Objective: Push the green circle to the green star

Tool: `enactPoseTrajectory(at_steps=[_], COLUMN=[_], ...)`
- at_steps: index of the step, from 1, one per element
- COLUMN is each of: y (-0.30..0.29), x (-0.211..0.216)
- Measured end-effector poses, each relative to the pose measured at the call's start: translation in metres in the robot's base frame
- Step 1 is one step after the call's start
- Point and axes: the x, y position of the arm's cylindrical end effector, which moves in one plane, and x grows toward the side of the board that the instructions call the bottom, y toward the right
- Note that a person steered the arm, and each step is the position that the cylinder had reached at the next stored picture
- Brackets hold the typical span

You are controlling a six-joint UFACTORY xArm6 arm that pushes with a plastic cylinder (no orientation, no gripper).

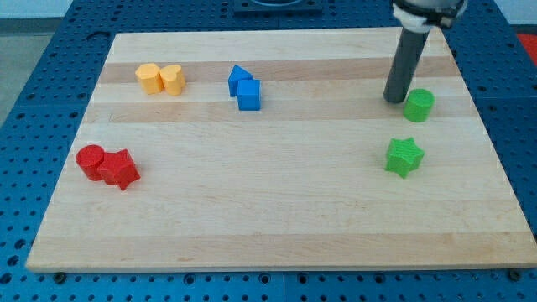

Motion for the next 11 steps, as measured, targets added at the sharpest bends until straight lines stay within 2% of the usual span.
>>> enactPoseTrajectory(at_steps=[1, 2, 4, 5, 6, 7, 8, 10, 11], y=[0.051, 0.087, 0.023, 0.01, 0.012, 0.007, -0.024, -0.036, -0.036], x=[-0.032, -0.017, 0.051, 0.086, 0.085, 0.047, 0.043, 0.093, 0.093])
